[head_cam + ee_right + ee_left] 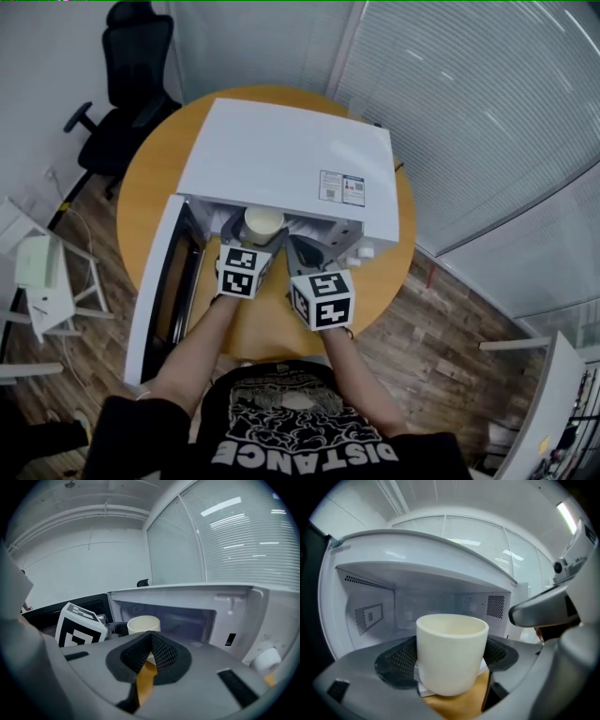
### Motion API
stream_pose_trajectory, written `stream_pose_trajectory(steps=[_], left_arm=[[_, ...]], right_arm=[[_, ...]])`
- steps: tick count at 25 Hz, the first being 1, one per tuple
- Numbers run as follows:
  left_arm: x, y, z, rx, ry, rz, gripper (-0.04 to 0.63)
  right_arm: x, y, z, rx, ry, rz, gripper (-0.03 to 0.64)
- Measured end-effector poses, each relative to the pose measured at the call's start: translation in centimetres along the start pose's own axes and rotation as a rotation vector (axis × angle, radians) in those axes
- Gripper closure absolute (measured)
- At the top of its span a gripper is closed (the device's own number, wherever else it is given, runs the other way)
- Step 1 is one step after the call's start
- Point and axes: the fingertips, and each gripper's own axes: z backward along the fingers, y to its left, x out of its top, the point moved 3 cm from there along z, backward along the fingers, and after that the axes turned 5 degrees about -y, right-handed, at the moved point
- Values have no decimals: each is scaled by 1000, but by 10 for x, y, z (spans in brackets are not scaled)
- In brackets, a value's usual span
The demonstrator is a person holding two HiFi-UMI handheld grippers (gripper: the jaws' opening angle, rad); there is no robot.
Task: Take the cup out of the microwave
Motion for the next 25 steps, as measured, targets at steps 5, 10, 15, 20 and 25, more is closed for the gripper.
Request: stream_pose_trajectory(steps=[5,10,15,20,25], left_arm=[[1,-1,19,-2,-6,2,167],[2,-5,36,-4,-15,0,167],[5,-7,54,-4,-28,4,167],[7,-10,71,0,-42,10,167],[14,-14,85,4,-57,13,167]], right_arm=[[1,9,9,-11,-13,-3,601],[0,15,18,-23,-22,-4,601],[0,22,25,-32,-34,-2,601],[0,31,32,-31,-42,9,601],[-1,36,39,-34,-46,16,601]])
